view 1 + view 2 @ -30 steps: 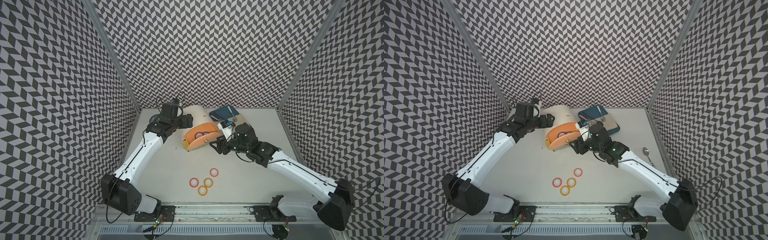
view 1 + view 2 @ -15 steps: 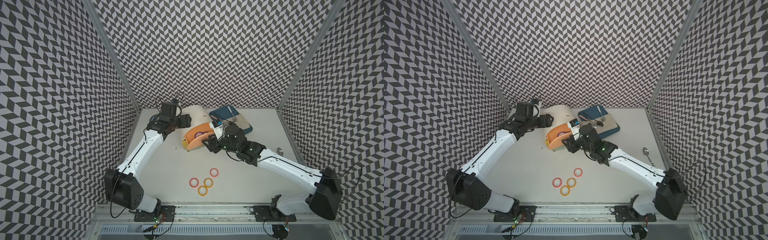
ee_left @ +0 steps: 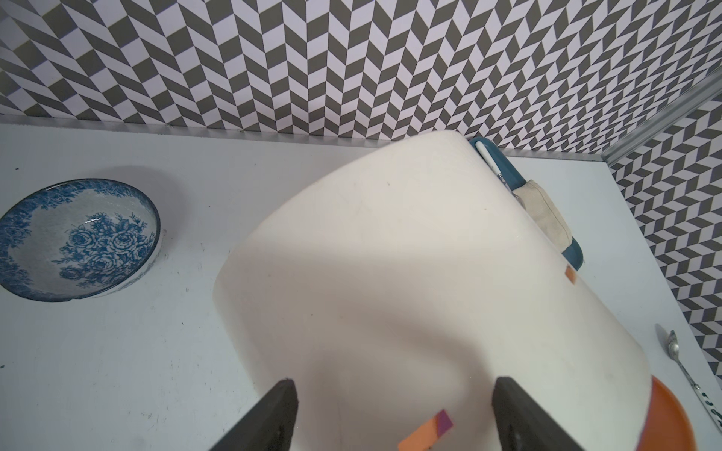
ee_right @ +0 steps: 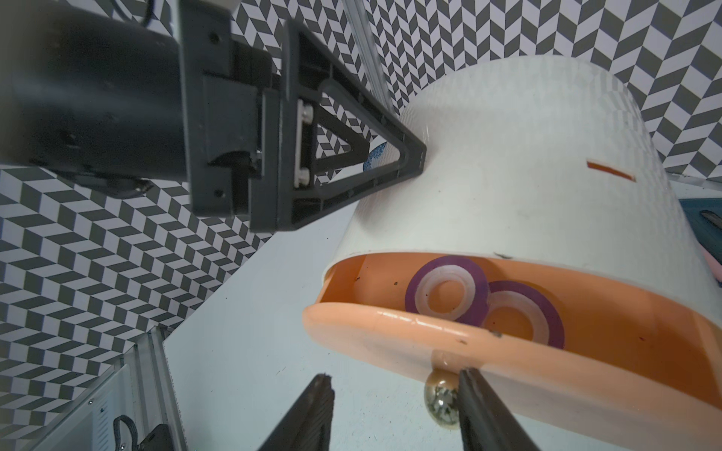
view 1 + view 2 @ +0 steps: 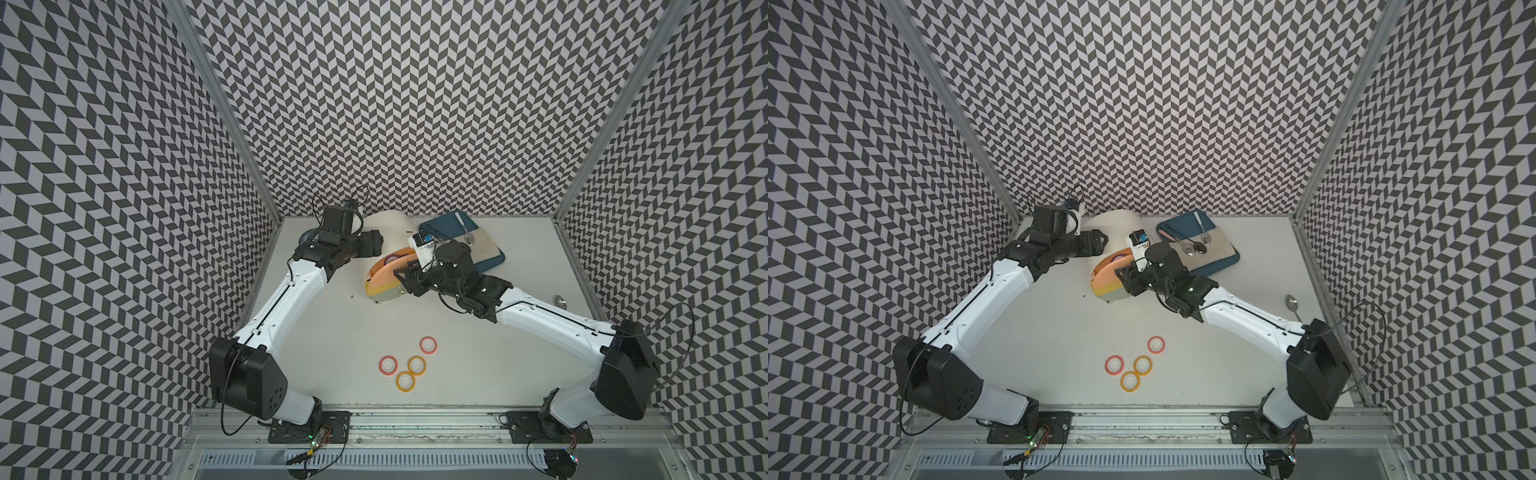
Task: Place the transparent tape into the drawer according to color
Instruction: Close the drawer in the storage box.
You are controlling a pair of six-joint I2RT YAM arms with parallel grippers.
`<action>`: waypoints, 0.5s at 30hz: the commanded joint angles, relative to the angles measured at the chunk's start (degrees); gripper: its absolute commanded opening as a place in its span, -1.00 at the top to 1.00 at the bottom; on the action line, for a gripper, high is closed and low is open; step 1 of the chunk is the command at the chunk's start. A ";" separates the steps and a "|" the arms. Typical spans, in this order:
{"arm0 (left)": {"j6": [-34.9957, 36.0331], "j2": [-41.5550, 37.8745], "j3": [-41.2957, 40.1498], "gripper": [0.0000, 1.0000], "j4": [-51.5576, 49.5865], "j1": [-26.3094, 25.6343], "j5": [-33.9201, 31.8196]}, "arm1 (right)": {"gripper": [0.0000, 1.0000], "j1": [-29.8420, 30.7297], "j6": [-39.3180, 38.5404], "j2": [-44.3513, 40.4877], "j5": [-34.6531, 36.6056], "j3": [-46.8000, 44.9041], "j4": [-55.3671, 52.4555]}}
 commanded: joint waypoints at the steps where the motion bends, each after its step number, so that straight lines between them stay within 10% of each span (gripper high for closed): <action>1: 1.53 0.92 -0.64 -0.63 -1.29 0.38 0.74 | -0.08 0.37 0.31 1.47 0.77 2.43 4.12; 15: 2.26 1.01 -0.91 -0.62 -1.92 0.33 1.79 | -0.08 0.38 0.31 5.30 0.77 4.49 5.10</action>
